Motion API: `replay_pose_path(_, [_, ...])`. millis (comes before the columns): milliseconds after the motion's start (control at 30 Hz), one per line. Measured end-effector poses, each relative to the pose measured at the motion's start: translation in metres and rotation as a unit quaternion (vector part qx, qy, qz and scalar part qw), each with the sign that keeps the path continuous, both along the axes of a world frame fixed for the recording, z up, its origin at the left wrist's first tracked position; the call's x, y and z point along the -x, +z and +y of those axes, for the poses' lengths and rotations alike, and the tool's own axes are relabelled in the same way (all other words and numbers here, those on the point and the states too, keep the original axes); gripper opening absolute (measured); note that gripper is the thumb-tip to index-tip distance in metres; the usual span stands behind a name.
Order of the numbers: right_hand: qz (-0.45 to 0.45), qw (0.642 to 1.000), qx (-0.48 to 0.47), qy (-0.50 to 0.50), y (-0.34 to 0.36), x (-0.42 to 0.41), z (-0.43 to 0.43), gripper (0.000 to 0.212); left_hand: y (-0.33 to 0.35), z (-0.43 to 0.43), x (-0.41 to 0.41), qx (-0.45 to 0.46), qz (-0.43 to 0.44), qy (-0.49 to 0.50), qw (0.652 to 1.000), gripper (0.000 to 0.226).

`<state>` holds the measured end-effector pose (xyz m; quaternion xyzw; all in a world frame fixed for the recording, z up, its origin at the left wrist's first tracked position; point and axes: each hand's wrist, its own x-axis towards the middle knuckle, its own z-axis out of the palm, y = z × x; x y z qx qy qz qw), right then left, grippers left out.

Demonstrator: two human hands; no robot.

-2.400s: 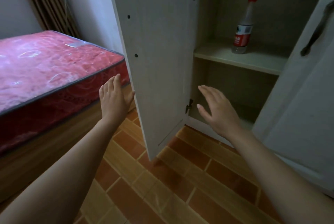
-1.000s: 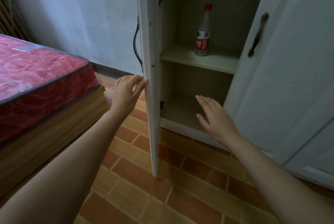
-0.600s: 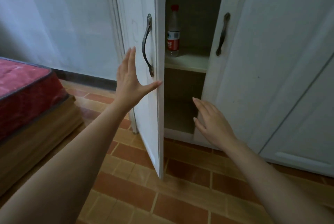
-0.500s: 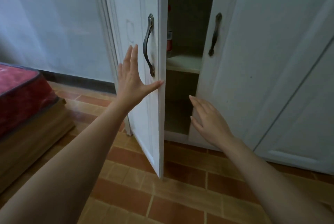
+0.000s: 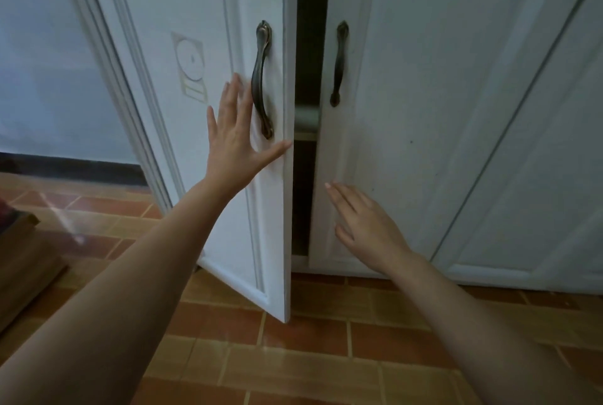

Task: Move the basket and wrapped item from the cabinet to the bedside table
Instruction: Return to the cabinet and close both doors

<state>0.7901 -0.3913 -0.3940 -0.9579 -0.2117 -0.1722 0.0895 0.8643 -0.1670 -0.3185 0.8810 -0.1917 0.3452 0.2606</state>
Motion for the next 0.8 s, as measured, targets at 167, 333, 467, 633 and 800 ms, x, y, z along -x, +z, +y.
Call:
replay_pose_path(167, [-0.039, 0.999, 0.010, 0.007, 0.007, -0.025, 0.009, 0.059, 0.002, 0.010, -0.022, -0.053, -0.010, -0.031, 0.998, 0.072])
replay_pose_path(333, [-0.087, 0.996, 0.004, 0.011, 0.026, -0.051, 0.015, 0.060, -0.002, 0.012, -0.047, -0.114, -0.024, -0.009, 0.993, 0.063])
replay_pose_path(467, [-0.112, 0.993, 0.039, 0.013, 0.033, -0.076, 0.018, 0.063, -0.005, 0.014, -0.066, -0.160, -0.048, 0.009, 0.986, 0.070])
replay_pose_path(633, [-0.120, 0.991, 0.057, -0.018, 0.028, -0.098, 0.017, 0.065, -0.008, 0.017, -0.087, -0.218, -0.067, 0.029, 0.973, 0.075])
replay_pose_path(800, [-0.144, 0.988, 0.047, -0.034, 0.028, -0.112, 0.015, 0.073, -0.010, 0.012, -0.107, -0.224, -0.082, 0.031, 0.971, 0.076])
